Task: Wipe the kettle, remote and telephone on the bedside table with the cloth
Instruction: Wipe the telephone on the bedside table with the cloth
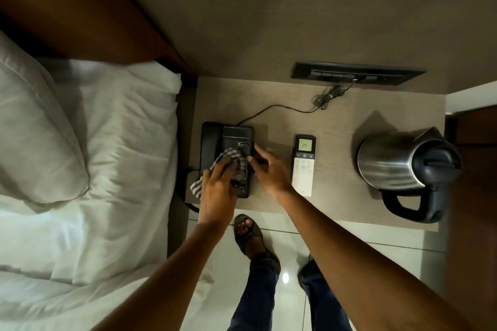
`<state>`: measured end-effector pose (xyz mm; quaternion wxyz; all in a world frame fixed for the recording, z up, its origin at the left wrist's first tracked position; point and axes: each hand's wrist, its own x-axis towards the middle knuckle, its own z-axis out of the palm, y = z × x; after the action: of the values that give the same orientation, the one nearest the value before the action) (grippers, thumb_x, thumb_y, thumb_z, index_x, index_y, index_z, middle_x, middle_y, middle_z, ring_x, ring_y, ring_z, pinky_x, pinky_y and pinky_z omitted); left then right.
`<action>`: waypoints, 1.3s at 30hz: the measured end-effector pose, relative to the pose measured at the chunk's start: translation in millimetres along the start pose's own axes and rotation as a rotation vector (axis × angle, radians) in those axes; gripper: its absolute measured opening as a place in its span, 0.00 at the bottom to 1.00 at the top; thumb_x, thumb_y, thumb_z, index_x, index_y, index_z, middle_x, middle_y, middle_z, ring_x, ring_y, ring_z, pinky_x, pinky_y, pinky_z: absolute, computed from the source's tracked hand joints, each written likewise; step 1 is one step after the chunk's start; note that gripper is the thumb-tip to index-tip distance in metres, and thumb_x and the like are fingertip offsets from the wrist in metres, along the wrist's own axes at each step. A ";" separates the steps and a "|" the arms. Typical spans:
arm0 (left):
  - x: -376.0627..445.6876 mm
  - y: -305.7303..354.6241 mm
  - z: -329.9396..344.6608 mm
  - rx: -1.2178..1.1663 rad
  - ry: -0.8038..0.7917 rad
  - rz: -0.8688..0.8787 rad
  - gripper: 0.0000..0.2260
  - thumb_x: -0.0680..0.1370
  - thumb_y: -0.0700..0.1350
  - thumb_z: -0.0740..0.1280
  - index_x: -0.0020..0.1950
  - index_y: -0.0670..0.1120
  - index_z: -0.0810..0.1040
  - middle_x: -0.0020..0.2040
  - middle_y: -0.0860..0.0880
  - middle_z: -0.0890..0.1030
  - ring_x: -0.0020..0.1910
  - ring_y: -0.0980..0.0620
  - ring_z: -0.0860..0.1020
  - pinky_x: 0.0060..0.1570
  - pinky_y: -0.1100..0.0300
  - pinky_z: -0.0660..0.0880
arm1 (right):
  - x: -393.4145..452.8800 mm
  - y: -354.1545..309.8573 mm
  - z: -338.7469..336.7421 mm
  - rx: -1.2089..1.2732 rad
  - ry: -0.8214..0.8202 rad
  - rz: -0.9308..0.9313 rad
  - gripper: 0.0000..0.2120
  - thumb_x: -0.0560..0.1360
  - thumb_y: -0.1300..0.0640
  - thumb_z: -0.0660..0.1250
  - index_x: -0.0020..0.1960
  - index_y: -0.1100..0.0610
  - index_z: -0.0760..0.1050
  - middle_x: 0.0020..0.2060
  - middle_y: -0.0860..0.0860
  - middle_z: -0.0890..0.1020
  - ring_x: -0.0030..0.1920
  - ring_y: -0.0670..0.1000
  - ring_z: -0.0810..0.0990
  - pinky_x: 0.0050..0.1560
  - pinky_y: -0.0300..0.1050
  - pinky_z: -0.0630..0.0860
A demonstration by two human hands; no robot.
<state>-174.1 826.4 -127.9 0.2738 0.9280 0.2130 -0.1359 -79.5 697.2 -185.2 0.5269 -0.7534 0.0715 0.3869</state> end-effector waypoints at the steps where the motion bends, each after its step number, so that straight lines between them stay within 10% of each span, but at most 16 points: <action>1: -12.6 -3.2 0.2 0.004 -0.017 -0.001 0.24 0.78 0.35 0.65 0.74 0.47 0.75 0.75 0.47 0.73 0.67 0.42 0.71 0.64 0.45 0.77 | 0.5 -1.2 0.2 0.017 0.001 0.004 0.28 0.83 0.51 0.69 0.81 0.53 0.68 0.77 0.57 0.75 0.74 0.56 0.77 0.72 0.46 0.74; 6: 23.1 11.4 -6.5 -0.079 0.034 -0.074 0.22 0.80 0.38 0.60 0.75 0.50 0.72 0.71 0.46 0.77 0.59 0.51 0.71 0.56 0.54 0.76 | -0.2 2.3 5.4 0.163 -0.009 0.072 0.25 0.84 0.54 0.68 0.79 0.55 0.70 0.72 0.57 0.79 0.71 0.58 0.80 0.72 0.58 0.78; 11: 67.1 26.4 -3.9 0.051 -0.016 0.086 0.25 0.81 0.41 0.64 0.79 0.50 0.68 0.80 0.49 0.68 0.77 0.44 0.65 0.69 0.47 0.74 | 2.1 7.9 4.2 0.158 -0.003 0.052 0.23 0.83 0.55 0.69 0.76 0.58 0.73 0.69 0.59 0.81 0.67 0.59 0.82 0.54 0.48 0.85; 17: -21.8 -3.3 0.1 -0.034 -0.039 0.063 0.24 0.80 0.34 0.67 0.75 0.48 0.74 0.75 0.48 0.75 0.75 0.46 0.73 0.69 0.49 0.77 | 0.7 1.2 -2.7 0.023 0.006 0.027 0.26 0.82 0.53 0.71 0.79 0.53 0.71 0.74 0.56 0.77 0.74 0.56 0.76 0.70 0.47 0.76; 22: -27.0 15.6 -12.4 -0.216 0.050 -0.068 0.20 0.80 0.33 0.62 0.69 0.48 0.77 0.67 0.46 0.81 0.61 0.48 0.84 0.52 0.71 0.77 | -2.4 2.2 0.7 0.113 0.026 0.072 0.25 0.83 0.54 0.70 0.79 0.55 0.72 0.70 0.59 0.81 0.67 0.59 0.82 0.55 0.51 0.87; 29: 70.2 33.6 -15.1 -0.006 0.102 0.070 0.22 0.82 0.38 0.63 0.76 0.50 0.72 0.78 0.48 0.71 0.76 0.45 0.71 0.70 0.47 0.75 | -4.4 4.9 4.9 0.114 0.070 0.057 0.27 0.83 0.52 0.70 0.78 0.60 0.71 0.69 0.61 0.81 0.61 0.55 0.83 0.47 0.40 0.86; 33: 21.6 7.0 -1.3 0.024 0.042 0.084 0.26 0.79 0.36 0.66 0.77 0.50 0.71 0.77 0.49 0.72 0.72 0.46 0.75 0.64 0.48 0.80 | -3.4 1.4 3.8 0.149 0.041 0.114 0.25 0.83 0.56 0.70 0.79 0.57 0.72 0.72 0.60 0.79 0.69 0.60 0.80 0.60 0.57 0.85; 39: -43.5 2.9 4.1 -0.207 0.016 -0.075 0.24 0.79 0.29 0.65 0.71 0.49 0.77 0.72 0.46 0.78 0.67 0.45 0.80 0.63 0.55 0.79 | -3.5 -1.4 2.4 -0.012 0.083 0.055 0.25 0.82 0.48 0.70 0.77 0.54 0.75 0.72 0.52 0.80 0.65 0.45 0.78 0.63 0.38 0.72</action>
<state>-211.2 807.9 -113.8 0.3611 0.8873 0.2625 -0.1158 -82.5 698.8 -182.2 0.5080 -0.7696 0.1117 0.3702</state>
